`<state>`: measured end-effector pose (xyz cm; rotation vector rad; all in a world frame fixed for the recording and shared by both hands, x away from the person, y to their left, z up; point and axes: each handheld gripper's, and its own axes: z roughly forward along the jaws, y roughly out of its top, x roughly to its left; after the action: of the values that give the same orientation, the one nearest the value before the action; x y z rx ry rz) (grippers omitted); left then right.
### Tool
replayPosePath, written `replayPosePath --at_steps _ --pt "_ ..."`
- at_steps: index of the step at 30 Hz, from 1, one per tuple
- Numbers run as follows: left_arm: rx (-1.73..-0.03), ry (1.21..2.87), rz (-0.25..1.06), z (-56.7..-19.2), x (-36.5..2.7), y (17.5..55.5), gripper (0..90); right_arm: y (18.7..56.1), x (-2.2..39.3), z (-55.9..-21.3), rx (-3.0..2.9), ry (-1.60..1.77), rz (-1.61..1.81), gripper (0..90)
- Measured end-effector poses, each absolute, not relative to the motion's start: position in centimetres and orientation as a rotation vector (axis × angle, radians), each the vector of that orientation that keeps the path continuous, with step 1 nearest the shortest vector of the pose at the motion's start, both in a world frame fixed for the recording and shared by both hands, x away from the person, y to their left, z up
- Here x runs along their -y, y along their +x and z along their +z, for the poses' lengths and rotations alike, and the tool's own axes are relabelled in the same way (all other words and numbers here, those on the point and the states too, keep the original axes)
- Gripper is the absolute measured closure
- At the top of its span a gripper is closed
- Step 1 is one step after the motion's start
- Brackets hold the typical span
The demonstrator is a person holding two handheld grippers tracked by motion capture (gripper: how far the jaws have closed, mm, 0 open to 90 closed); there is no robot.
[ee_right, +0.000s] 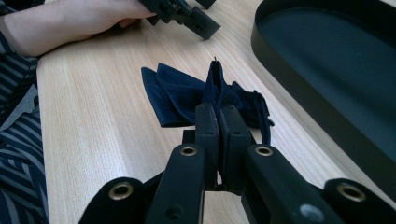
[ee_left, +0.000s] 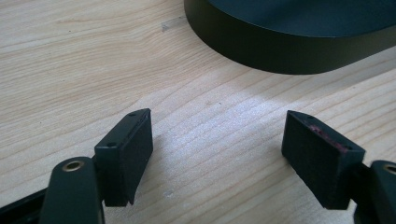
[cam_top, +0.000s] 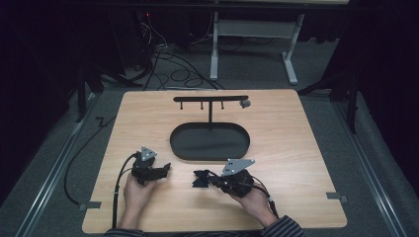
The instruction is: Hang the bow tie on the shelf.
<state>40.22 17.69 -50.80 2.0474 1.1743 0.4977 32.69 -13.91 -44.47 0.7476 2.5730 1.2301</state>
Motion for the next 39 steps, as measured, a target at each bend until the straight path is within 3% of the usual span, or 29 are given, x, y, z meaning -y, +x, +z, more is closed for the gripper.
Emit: replayPosePath --at_steps 39 --pt "-1.174 2.048 0.498 -50.8 -17.7 40.2 25.3 33.3 18.0 -38.4 -2.42 0.76 1.314 89.6"
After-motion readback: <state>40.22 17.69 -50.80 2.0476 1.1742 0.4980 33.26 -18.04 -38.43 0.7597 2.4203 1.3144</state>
